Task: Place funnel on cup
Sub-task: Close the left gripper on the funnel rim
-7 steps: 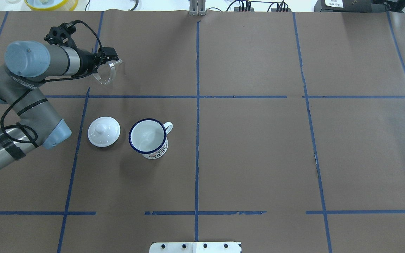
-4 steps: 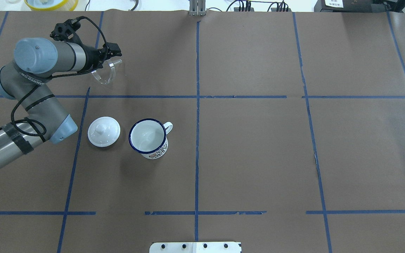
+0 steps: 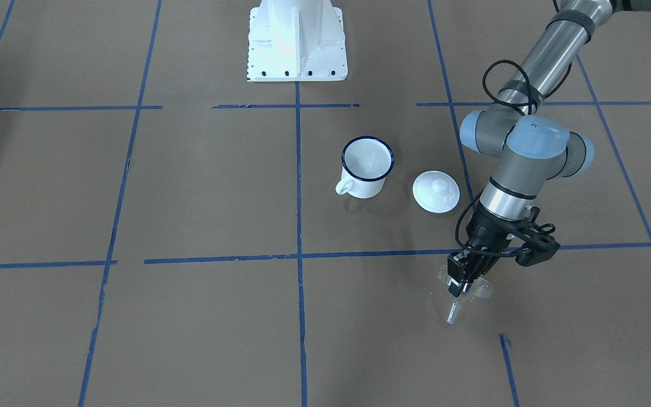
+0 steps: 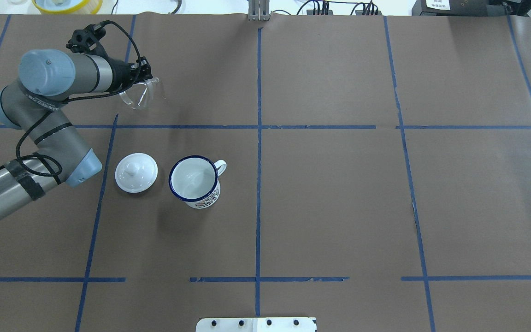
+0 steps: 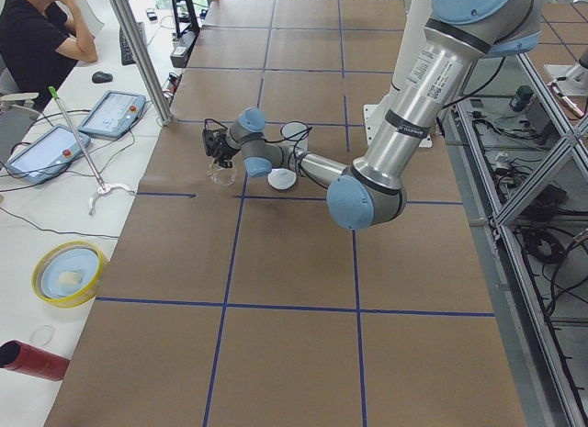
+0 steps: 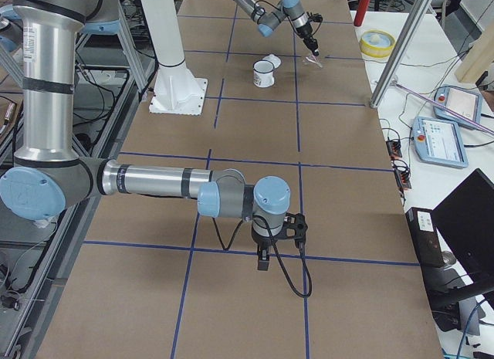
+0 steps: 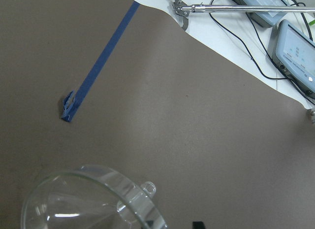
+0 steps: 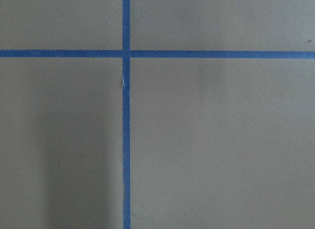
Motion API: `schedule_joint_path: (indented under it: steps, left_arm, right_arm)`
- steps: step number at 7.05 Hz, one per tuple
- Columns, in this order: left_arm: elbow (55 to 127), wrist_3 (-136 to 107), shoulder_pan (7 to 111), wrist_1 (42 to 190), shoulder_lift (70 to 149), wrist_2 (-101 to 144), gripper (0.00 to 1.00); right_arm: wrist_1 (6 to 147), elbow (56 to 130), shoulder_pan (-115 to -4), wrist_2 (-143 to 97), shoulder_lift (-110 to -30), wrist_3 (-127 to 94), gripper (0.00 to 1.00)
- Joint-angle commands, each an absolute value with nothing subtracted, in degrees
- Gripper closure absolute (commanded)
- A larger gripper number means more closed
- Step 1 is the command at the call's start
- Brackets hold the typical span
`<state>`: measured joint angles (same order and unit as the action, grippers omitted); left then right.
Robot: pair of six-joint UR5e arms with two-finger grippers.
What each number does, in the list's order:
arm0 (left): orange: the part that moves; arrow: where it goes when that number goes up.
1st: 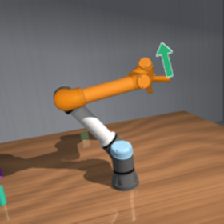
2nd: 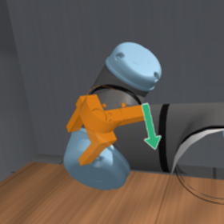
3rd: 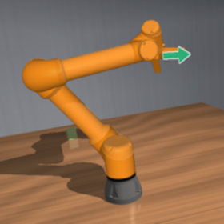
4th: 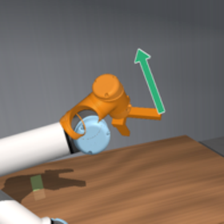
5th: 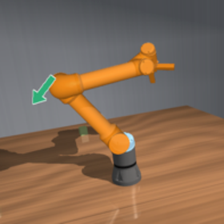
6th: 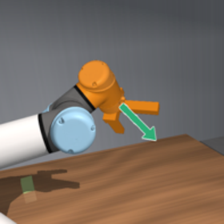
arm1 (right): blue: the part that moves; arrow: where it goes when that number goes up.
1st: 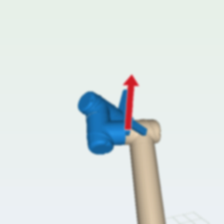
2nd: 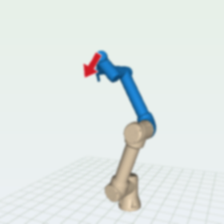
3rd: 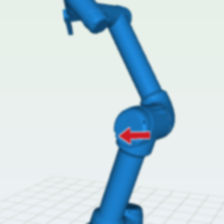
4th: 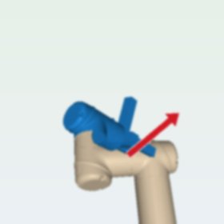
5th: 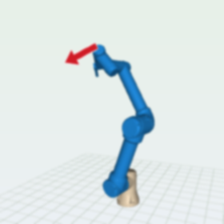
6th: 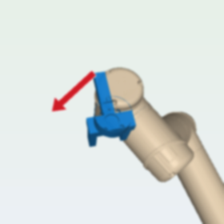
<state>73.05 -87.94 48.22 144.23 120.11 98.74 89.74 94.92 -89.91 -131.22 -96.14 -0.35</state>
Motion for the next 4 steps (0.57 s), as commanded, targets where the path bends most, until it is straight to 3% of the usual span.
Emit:
schedule_joint_path:
  steps: [1, 4]
  left_arm:
    - [73.73, -87.98, 50.96, 147.64, 120.23, 101.31, 1.00]
    - [81.09, -87.72, 56.84, 146.35, 119.10, 114.46, 1.00]
  right_arm:
    - [89.74, 94.92, -89.91, -131.22, -96.15, -0.35, 0.00]
    - [89.74, 94.92, -89.91, -131.22, -96.15, -0.35, 0.00]
